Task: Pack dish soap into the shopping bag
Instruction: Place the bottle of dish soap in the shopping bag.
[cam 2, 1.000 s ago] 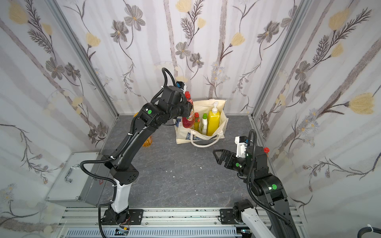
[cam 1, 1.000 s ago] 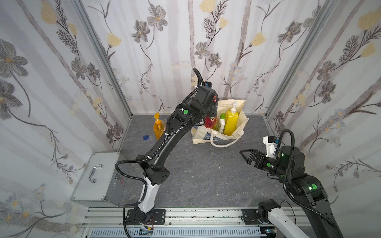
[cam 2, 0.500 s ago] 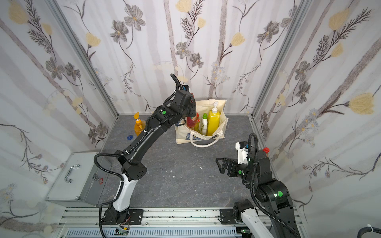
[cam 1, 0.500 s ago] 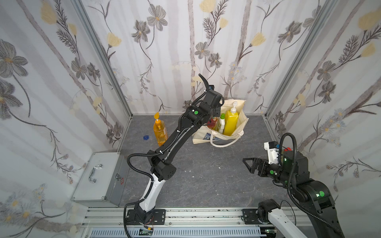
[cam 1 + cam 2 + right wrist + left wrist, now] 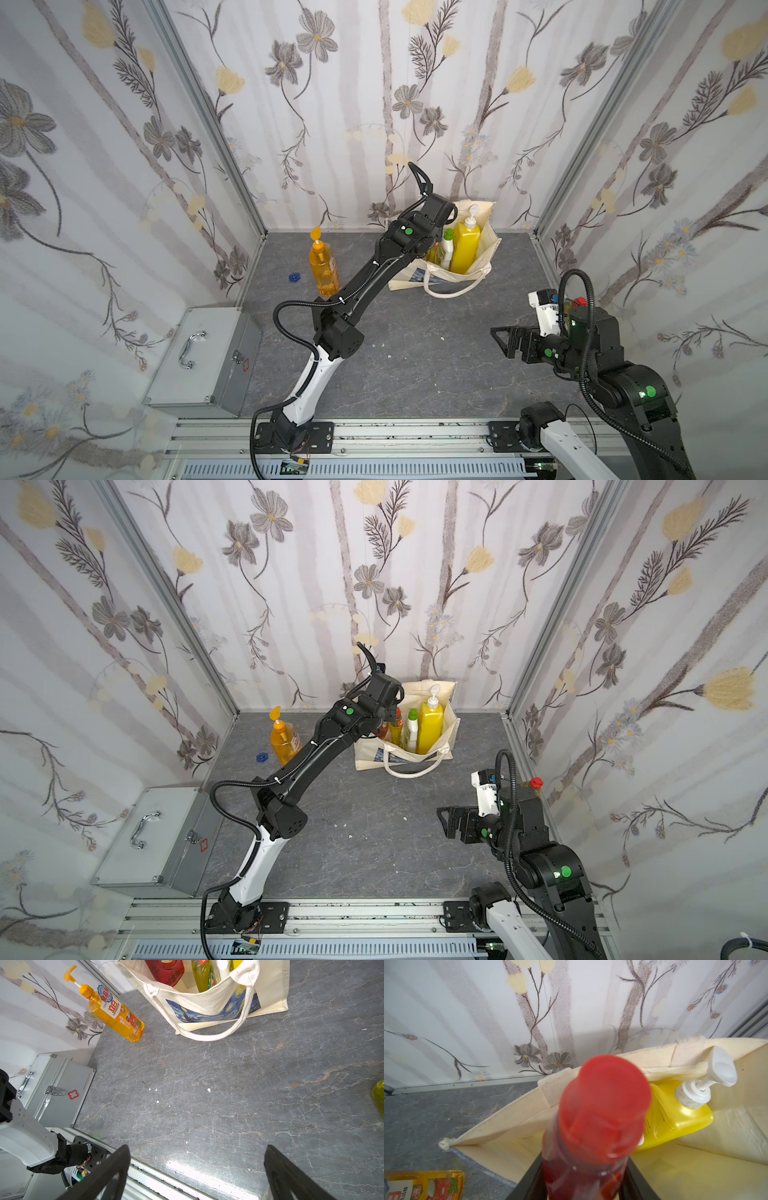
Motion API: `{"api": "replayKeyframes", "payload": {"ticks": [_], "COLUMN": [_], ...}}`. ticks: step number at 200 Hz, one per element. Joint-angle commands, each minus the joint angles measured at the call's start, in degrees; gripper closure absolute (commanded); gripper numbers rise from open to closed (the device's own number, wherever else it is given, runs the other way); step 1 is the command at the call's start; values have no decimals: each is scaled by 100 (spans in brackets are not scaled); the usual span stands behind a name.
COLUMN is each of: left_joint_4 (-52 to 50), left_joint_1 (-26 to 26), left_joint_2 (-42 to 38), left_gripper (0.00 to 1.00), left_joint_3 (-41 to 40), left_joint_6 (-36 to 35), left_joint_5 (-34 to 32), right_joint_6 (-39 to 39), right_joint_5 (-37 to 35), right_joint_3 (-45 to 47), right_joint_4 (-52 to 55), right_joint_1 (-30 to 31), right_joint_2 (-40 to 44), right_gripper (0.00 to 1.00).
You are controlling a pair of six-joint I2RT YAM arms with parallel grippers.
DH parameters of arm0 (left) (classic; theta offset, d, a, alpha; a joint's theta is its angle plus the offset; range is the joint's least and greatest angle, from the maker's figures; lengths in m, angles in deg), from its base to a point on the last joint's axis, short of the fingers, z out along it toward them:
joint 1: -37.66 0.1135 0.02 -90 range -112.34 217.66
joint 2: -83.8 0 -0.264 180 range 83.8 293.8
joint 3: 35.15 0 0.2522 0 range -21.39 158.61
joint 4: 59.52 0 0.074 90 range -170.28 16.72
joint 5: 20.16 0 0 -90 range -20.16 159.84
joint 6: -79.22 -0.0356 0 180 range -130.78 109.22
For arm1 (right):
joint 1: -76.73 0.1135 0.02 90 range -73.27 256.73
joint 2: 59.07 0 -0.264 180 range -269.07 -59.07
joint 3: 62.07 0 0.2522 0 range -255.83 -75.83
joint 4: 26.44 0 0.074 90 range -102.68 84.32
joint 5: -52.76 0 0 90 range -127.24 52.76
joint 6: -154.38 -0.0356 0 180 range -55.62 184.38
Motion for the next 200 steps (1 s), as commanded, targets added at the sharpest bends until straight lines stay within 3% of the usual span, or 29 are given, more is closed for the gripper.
{"api": "replayKeyframes", "payload": {"ticks": [1, 134, 200], "left_joint_4": [360, 976, 1372], "left_joint_1": [67, 307, 207], "left_joint_2": [86, 906, 818], "left_gripper": [51, 52, 52], "left_joint_3": [-18, -26, 158], "left_joint_6": [-98, 644, 353], "left_joint_5": [-374, -265, -230], "right_joint_6": [223, 361, 370], "right_joint_5": [-117, -205, -203], "right_joint_3": [-32, -147, -95], "right_joint_4": [-36, 209, 141], "right_joint_1": [-1, 18, 20], "right_joint_2": [-62, -59, -101], "right_gripper": [0, 0, 0]}}
